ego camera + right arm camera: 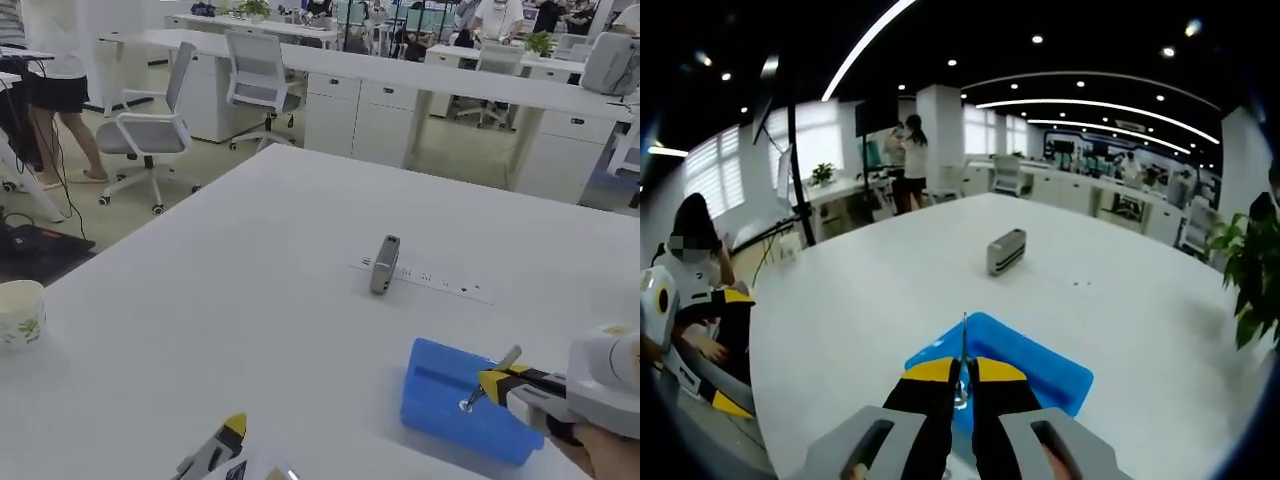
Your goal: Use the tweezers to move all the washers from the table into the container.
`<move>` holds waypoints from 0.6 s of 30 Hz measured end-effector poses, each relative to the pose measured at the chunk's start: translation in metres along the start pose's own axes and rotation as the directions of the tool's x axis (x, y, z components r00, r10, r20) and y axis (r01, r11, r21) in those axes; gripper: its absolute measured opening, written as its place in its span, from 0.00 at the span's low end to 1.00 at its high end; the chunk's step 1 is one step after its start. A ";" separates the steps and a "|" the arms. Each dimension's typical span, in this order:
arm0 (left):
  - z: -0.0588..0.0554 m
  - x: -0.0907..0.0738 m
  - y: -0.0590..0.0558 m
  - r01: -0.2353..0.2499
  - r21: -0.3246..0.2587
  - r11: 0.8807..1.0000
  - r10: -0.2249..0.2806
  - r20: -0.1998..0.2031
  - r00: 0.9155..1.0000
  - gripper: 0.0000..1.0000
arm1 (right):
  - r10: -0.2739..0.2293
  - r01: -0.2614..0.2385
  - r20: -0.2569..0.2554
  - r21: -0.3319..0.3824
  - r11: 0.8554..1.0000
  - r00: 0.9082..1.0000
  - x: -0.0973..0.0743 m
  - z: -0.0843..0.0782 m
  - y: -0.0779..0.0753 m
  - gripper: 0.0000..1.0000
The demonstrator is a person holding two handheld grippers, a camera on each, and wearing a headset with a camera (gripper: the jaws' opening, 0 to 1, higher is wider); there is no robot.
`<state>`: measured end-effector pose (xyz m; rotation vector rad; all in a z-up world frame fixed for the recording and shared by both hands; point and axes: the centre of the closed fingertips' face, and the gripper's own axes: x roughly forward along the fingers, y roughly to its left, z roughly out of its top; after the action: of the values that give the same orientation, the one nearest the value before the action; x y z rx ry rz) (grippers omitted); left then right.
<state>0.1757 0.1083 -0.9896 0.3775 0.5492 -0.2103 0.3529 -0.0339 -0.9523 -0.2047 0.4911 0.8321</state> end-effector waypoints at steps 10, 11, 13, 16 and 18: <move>-0.001 0.000 0.000 0.000 0.004 1.000 0.000 -0.010 1.000 0.92 | -0.025 0.025 -0.015 -0.015 1.000 1.000 0.014 -0.003 -0.010 0.02; -0.001 0.000 0.000 0.000 0.004 1.000 0.000 -0.011 1.000 0.92 | -0.028 0.028 -0.020 -0.017 0.999 0.999 0.016 -0.005 -0.012 0.02; -0.002 0.001 0.000 0.001 0.005 1.000 -0.001 -0.015 1.000 0.92 | -0.037 0.037 -0.029 -0.015 0.999 0.999 0.019 -0.008 -0.015 0.02; -0.003 0.001 -0.001 0.002 0.007 1.000 -0.002 -0.020 1.000 0.92 | -0.050 0.050 -0.039 -0.013 0.999 0.998 0.023 -0.012 -0.018 0.02; -0.003 0.001 -0.001 0.002 0.007 1.000 -0.002 -0.024 1.000 0.92 | -0.053 0.052 -0.044 -0.012 0.999 0.998 0.025 -0.014 -0.019 0.02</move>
<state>0.1751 0.1090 -0.9932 0.3869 0.5728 -0.2102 0.3769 -0.0351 -0.9771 -0.2451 0.5206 0.7805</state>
